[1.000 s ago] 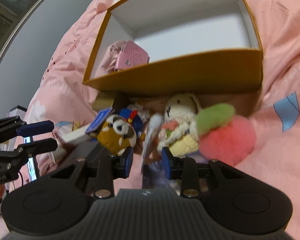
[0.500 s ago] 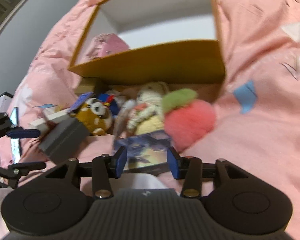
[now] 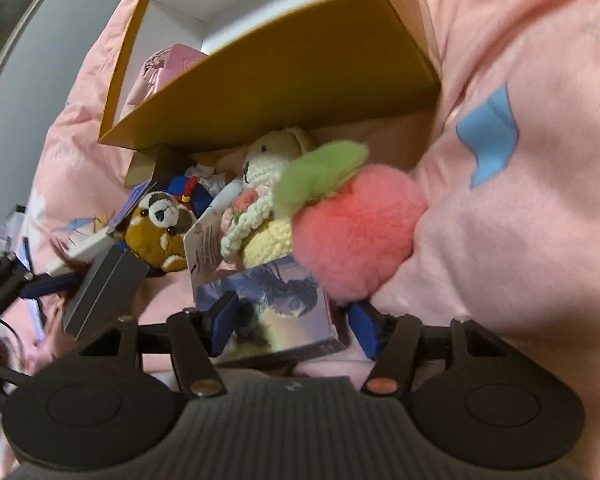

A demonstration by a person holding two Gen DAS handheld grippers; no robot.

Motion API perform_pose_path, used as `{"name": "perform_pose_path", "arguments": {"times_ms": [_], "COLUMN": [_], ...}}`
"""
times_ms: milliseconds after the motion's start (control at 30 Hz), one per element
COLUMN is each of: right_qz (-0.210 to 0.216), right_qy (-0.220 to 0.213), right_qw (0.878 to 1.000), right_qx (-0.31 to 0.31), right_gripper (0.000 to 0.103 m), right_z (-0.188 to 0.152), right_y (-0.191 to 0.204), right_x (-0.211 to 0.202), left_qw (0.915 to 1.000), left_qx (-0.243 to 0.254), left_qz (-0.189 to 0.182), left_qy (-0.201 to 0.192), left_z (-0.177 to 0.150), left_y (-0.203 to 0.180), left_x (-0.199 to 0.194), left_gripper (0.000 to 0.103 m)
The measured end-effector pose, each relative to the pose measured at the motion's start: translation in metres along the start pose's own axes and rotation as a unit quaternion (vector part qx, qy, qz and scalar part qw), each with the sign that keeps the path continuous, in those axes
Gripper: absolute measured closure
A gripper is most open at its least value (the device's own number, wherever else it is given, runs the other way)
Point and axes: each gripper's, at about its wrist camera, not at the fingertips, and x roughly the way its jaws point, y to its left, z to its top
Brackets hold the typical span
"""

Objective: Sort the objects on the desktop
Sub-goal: 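Grasp the dark grey box with the left gripper while the right grasps the red-brown box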

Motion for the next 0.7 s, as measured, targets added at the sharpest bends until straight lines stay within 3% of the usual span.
{"name": "perform_pose_path", "arguments": {"times_ms": [200,433,533,700], "right_qz": [0.018,0.033,0.048,0.054], "right_qy": [0.013,-0.020,-0.033,-0.037], "right_qw": [1.000,0.999,0.998,0.996], "right_qx": [0.001,0.003,-0.016,-0.053], "right_gripper": [0.038,0.067,0.073,0.073], "right_z": [-0.002,-0.007,-0.012,-0.011], "right_y": [0.004,0.014,0.025,0.046], "right_x": [0.005,-0.029,-0.042,-0.047], "left_qw": [1.0000,0.9998,0.9993,0.9971], "left_qx": [-0.003,-0.006,-0.023,-0.055], "left_qz": [0.002,0.018,0.028,0.045], "left_qy": [-0.004,-0.007,-0.008,-0.028], "left_z": [0.000,0.002,0.002,-0.001], "left_y": [0.001,-0.004,-0.007,-0.008], "left_x": [0.003,0.001,-0.001,-0.009], "left_gripper": [0.028,0.029,0.036,0.045]}}
